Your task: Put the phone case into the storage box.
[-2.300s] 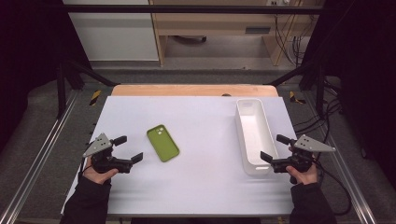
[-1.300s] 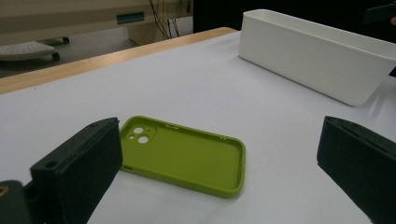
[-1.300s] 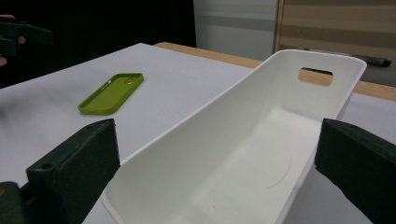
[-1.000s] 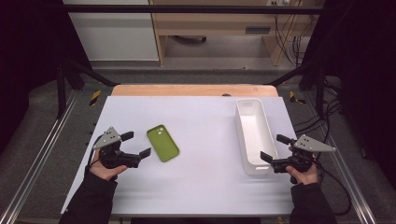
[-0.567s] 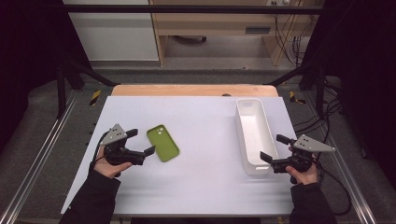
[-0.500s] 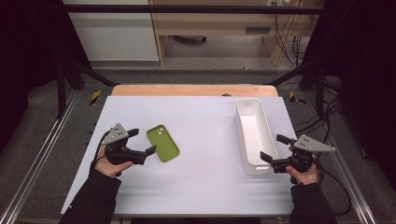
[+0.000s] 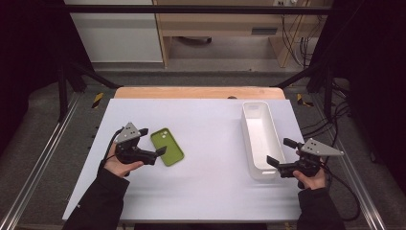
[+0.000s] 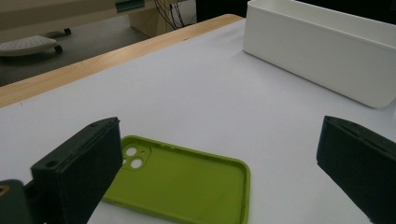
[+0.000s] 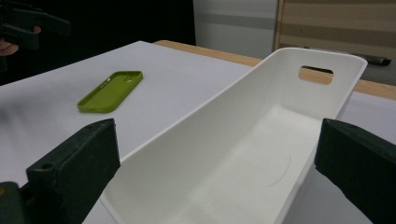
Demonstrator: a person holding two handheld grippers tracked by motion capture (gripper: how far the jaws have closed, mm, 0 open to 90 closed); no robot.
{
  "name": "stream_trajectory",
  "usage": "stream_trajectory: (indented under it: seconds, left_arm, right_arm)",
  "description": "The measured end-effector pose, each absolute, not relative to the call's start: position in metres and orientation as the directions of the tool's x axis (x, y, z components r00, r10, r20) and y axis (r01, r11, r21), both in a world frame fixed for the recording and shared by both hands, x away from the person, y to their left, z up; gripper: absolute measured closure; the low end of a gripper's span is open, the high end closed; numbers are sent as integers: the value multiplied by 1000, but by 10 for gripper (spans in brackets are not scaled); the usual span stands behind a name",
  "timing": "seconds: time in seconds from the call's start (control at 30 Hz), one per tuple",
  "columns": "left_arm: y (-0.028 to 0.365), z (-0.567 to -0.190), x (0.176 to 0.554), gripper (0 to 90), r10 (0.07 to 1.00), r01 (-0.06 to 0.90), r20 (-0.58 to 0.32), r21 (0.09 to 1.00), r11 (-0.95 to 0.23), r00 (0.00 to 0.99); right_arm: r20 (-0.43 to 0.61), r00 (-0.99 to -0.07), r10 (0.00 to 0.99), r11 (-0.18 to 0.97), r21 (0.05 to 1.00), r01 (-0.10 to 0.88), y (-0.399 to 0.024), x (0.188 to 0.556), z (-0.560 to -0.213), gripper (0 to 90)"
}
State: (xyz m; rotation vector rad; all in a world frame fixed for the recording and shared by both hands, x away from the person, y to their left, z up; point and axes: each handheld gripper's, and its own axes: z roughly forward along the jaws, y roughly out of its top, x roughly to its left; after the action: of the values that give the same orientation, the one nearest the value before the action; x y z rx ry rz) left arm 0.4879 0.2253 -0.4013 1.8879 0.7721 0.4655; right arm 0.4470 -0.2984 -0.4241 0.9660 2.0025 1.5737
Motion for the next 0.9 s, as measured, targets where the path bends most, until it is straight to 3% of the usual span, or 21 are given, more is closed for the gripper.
stream_trajectory:
  seconds: [0.47, 0.9]
  left_arm:
    - [205, -395, 497, 53, 684, 294, 35, 886, -358, 728]
    - [194, -395, 509, 227, 704, 308, 60, 871, -383, 708]
  right_arm:
    - [94, -674, 732, 121, 956, 265, -298, 447, -424, 5]
    - [96, -673, 733, 118, 957, 266, -299, 447, -424, 5]
